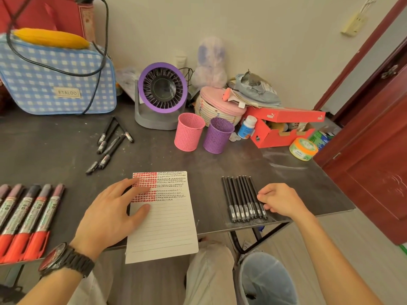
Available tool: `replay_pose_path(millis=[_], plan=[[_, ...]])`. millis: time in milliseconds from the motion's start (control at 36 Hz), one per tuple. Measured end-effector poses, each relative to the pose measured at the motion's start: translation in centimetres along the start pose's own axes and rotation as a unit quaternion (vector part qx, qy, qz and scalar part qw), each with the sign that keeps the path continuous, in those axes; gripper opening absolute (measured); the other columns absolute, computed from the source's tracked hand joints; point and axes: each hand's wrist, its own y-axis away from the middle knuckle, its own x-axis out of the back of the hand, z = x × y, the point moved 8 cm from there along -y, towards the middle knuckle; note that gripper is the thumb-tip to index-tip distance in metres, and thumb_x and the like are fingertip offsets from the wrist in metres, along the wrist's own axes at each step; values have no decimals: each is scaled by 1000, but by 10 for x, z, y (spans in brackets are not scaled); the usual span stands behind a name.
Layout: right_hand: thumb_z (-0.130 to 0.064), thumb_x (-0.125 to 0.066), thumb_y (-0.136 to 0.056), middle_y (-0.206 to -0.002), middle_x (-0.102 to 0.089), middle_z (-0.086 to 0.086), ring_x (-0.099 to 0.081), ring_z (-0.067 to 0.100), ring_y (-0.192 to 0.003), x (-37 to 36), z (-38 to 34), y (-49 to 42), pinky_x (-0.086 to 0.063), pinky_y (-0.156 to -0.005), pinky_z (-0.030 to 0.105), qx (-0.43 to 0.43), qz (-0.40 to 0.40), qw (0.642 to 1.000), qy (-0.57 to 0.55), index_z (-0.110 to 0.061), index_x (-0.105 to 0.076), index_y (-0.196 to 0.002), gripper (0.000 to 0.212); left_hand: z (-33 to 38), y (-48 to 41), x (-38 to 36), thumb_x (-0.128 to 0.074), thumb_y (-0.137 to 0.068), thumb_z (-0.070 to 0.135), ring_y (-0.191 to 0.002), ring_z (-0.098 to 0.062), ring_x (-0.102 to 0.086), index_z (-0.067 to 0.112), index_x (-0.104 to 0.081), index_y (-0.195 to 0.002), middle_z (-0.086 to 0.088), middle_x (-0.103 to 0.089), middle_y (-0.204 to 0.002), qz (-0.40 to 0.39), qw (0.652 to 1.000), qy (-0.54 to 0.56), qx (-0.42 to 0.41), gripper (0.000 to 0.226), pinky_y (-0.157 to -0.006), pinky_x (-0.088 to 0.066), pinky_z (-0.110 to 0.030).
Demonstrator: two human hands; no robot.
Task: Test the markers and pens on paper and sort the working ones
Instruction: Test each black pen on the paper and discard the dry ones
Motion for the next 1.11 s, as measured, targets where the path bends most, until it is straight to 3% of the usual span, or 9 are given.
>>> replay_pose_path(millis=[139,333,389,444,611,722,917,1028,1111], plan=[[-34,-72,-91,-68,-75,-14,-70,0,-61,-2,-2,-1,-53,-59,20,7,3,1000,7,-32,-72,-90,2,0,0,0,-44,-94,66,-148,-16,-31,44,-50,-142,12,-38,-157,-2,1000,-1,0,53,-120,-31,-45],[-39,-68,-93,-70,-75,-13,-71,3,-63,-1,-6,2,-56,-64,26,6,10,1000,13,-34,-71,-89,7,3,2,4,-25,-84,73,-146,-16,-34,42,-53,-140,12,-41,-155,14,1000,-4,-5,70,-118,-34,-42],[-43,-63,-95,-70,-75,-13,-71,7,-72,2,-11,6,-51,-66,27,9,24,999,30,-36,-69,-92,10,2,1,3,-28,-86,73,-146,-15,-33,42,-52,-141,12,-40,-156,12,1000,-10,-5,67,-118,-33,-41],[-43,-61,-97,-86,-73,-15,-68,10,-85,5,-19,11,-47,-72,28,21,54,997,43,-35,-68,-96,11,0,1,2,-34,-90,70,-146,-14,-32,43,-51,-141,13,-39,-157,11,1000,-16,-3,60,-119,-32,-40],[-36,-63,-96,-83,-69,-18,-61,-5,-77,-12,-69,42,-40,-64,15,113,115,986,-47,-40,-66,-89,9,-4,4,2,-42,-92,66,-146,-10,-30,46,-49,-141,16,-35,-157,16,1000,-9,-1,53,-119,-28,-34],[-26,-71,-92,-83,-70,-24,-59,-15,-88,-49,-109,64,-42,-71,12,191,92,970,-120,-40,-70,-92,15,-3,4,3,-36,-90,68,-147,-8,-27,46,-47,-142,18,-32,-158,21,1000,-2,1,57,-121,-26,-32],[-29,-71,-92,-117,-56,-34,-52,-2,-113,-123,-160,76,-38,-95,20,286,37,954,-85,-41,-65,-110,22,2,4,4,-40,-92,64,-147,-8,-26,44,-49,-141,17,-33,-158,32,999,0,-6,53,-120,-23,-30],[-34,-70,-92,-131,-51,-28,-40,-3,-128,-146,-168,73,-30,-108,24,291,41,953,-73,-38,-66,-122,30,4,3,3,-43,-92,61,-147,-9,-27,42,-51,-141,16,-35,-158,37,999,-1,-13,52,-120,-21,-28],[-34,-71,-91,-136,-55,-21,-41,3,-132,-154,-167,73,-30,-107,27,303,72,950,-36,-34,-68,-123,32,6,4,4,-47,-92,57,-146,-9,-30,41,-54,-139,16,-38,-156,51,999,4,-15,50,-117,-16,-23]])
